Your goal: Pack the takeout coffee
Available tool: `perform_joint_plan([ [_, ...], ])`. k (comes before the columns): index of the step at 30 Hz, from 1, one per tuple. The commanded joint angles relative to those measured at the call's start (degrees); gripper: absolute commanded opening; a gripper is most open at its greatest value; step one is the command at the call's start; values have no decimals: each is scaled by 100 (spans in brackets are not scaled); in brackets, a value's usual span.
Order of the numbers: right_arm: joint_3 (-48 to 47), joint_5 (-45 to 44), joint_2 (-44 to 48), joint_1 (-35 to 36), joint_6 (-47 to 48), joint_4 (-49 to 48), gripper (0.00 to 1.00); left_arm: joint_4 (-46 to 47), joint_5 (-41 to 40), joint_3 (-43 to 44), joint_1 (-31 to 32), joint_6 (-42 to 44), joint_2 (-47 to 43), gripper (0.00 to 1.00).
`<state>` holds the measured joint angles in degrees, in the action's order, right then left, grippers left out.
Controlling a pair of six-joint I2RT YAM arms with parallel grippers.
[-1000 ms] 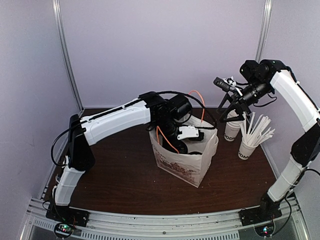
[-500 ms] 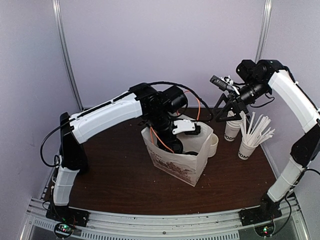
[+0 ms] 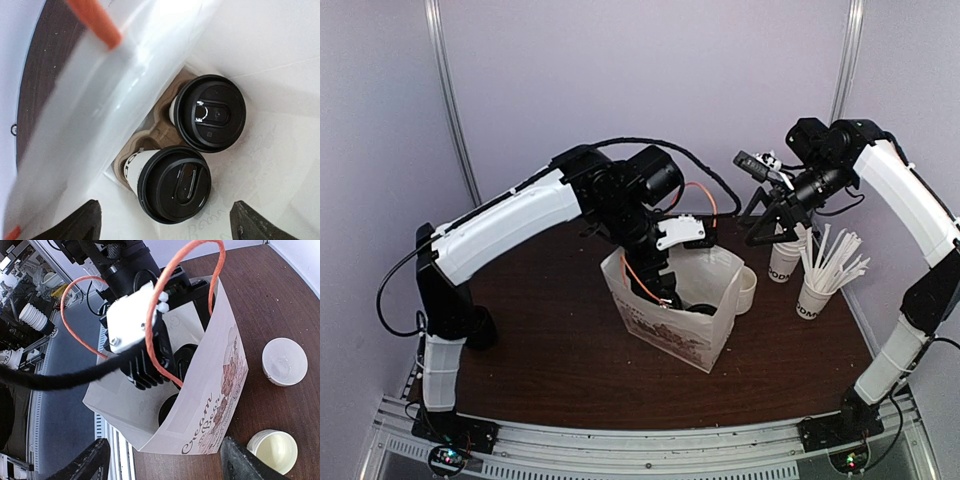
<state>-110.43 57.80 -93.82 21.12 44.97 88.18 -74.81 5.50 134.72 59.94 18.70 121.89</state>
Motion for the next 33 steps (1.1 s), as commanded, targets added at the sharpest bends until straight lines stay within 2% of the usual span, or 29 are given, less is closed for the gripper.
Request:
perform_joint_plan([
  [1,-70,12,148,-3,-55,-133,80,27,24,240,35,-67,-341,93],
  [7,-57,51,135,113,-279,-266,79,365,46,292,41,-26,-609,92],
  [16,11,-1018,54,821,-1300,-1219,77,1105,239,-271,42,-19,-1465,91],
  [23,-257,-1317,-20,823,-1768,-1497,66,2317,-442,-1431,34,-119,-2396,91],
  [27,-252,-1426,95,823,-1899,-1645,72,3108,-554,-2176,35,-231,-2807,92],
  [30,-392,-1305,25,854,-1931,-1542,76,3358,-841,-2287,35,-344,-2847,92],
  [33,-508,-1567,-74,867,-2214,-1648,71,3596,-1288,-2380,33,-428,-2895,92],
])
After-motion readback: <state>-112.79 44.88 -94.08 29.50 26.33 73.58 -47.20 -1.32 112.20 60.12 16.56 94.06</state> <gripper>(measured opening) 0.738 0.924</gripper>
